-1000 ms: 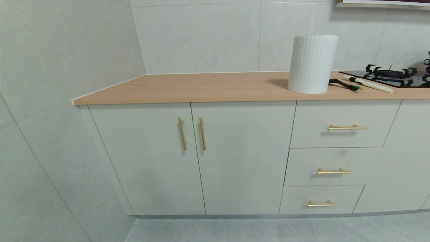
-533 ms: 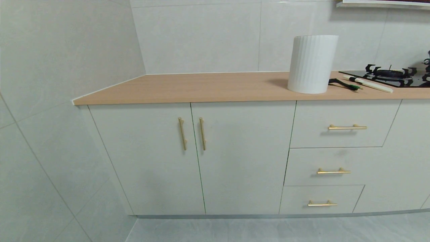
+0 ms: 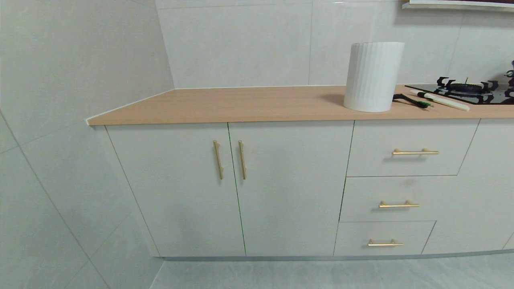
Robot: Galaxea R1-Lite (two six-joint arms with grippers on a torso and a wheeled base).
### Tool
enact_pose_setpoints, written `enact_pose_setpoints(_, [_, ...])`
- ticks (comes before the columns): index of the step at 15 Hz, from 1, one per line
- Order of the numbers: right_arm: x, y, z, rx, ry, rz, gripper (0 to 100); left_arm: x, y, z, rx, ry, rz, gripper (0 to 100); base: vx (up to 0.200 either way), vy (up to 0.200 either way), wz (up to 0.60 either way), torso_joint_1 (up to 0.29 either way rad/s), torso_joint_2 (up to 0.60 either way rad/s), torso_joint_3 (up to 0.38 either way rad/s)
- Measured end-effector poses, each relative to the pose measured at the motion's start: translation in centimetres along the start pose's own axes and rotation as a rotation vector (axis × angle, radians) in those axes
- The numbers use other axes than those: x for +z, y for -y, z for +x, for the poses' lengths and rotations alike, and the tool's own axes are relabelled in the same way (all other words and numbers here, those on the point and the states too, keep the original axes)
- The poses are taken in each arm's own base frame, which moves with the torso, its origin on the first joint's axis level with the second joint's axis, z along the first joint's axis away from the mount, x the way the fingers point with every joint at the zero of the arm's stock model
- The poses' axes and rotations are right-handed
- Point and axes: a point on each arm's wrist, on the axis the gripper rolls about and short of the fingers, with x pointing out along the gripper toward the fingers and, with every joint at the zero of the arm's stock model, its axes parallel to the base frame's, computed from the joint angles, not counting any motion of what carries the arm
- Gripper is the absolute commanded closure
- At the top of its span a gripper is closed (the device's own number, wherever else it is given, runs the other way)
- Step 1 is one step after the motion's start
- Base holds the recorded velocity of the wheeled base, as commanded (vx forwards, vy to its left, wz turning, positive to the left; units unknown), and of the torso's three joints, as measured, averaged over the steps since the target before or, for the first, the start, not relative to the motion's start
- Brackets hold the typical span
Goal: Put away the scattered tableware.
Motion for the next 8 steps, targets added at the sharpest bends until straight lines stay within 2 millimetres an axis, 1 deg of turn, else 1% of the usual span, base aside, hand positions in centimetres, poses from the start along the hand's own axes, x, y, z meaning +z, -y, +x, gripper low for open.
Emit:
enact_pose_setpoints(7, [-0.01, -0.01, 0.00, 0.004, -0.001, -0.001, 0, 0.00, 0.00, 0.00, -0.002, 0.000, 0.017, 0, 0.000, 0.000, 0.00, 0.000, 0.00, 0.000])
enact_pose_setpoints(8, [-0.01, -0.01, 0.00, 0.004, -0.001, -0.001, 0, 0.00, 0.00, 0.00, -0.001, 0.000, 0.011, 0, 0.000, -0.200, 0.00, 0.002, 0.01, 0.002])
